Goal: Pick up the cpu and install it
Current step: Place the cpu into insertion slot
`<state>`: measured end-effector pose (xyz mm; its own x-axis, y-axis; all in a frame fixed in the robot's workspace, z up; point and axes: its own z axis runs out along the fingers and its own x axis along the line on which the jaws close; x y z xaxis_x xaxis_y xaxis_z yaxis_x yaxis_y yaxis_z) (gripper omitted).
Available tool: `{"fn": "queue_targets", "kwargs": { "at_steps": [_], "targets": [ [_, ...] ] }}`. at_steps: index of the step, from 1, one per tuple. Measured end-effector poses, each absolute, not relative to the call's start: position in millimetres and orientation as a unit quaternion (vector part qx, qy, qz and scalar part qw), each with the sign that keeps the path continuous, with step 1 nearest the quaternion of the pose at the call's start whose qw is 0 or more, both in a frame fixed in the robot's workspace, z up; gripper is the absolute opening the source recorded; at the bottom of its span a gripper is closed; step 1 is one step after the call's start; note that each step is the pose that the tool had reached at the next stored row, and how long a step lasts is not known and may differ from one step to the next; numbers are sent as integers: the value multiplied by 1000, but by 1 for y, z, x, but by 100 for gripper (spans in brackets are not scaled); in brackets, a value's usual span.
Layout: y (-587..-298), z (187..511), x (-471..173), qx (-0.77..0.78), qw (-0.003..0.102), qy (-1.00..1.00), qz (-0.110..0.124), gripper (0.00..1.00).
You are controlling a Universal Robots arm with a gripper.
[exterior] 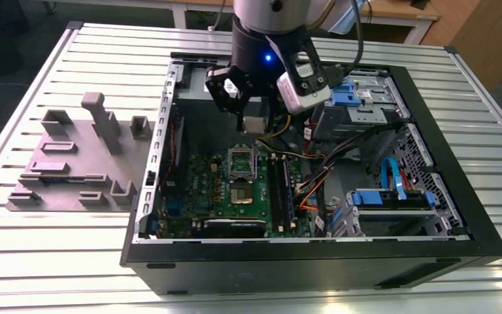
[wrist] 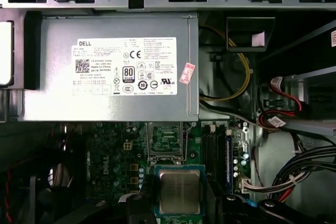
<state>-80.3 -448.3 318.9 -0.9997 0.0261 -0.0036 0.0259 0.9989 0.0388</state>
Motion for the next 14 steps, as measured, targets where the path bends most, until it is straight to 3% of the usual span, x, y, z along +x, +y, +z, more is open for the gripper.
{"fn": "queue_targets", "kwargs": {
  "at_steps": [14],
  "targets": [
    [-451,310,-81,13,1,1000,19,47]
  ]
}}
